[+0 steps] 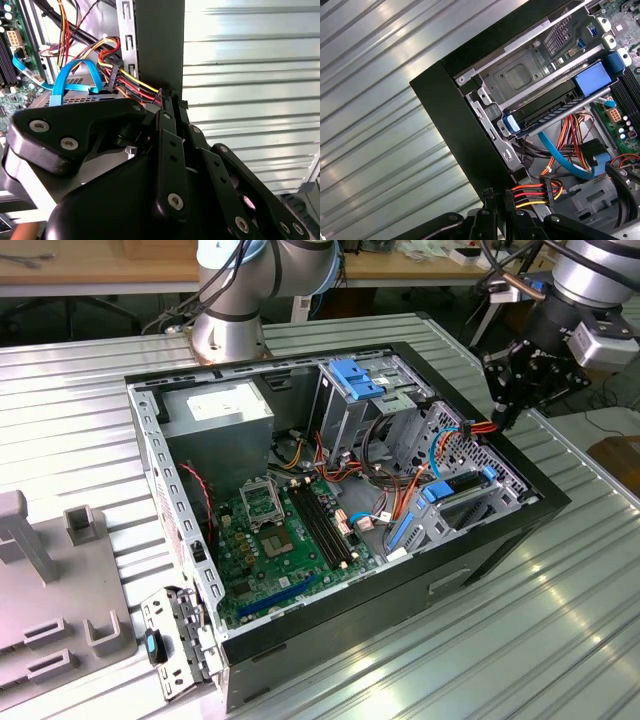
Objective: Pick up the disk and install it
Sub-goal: 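Insert the first disk wire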
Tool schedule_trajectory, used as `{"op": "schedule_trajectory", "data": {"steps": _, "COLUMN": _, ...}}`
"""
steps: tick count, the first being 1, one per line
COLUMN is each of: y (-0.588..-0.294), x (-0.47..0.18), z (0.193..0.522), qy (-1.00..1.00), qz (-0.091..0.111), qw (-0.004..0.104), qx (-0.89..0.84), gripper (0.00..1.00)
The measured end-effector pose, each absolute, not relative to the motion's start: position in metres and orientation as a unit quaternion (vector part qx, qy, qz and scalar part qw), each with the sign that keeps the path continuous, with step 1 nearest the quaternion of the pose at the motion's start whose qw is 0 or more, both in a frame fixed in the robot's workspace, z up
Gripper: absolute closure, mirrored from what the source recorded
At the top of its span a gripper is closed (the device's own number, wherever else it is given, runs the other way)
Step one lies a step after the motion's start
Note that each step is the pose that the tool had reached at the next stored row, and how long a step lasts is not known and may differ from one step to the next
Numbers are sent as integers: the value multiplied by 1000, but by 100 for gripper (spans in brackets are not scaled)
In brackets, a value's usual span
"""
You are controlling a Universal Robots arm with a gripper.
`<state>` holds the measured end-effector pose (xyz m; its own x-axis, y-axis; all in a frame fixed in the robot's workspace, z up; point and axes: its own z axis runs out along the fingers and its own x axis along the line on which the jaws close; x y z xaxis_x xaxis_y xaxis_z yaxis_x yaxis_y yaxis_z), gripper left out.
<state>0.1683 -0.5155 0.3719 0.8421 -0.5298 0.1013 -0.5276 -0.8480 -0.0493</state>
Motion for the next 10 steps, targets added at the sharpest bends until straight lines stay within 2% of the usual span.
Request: {"op": "schedule_trajectory", "data": {"steps": 10, "y": -515, "x": 154, "z": 372, "qy": 306, "qz": -56, "qw": 8, "qx": -950, "gripper": 84}}
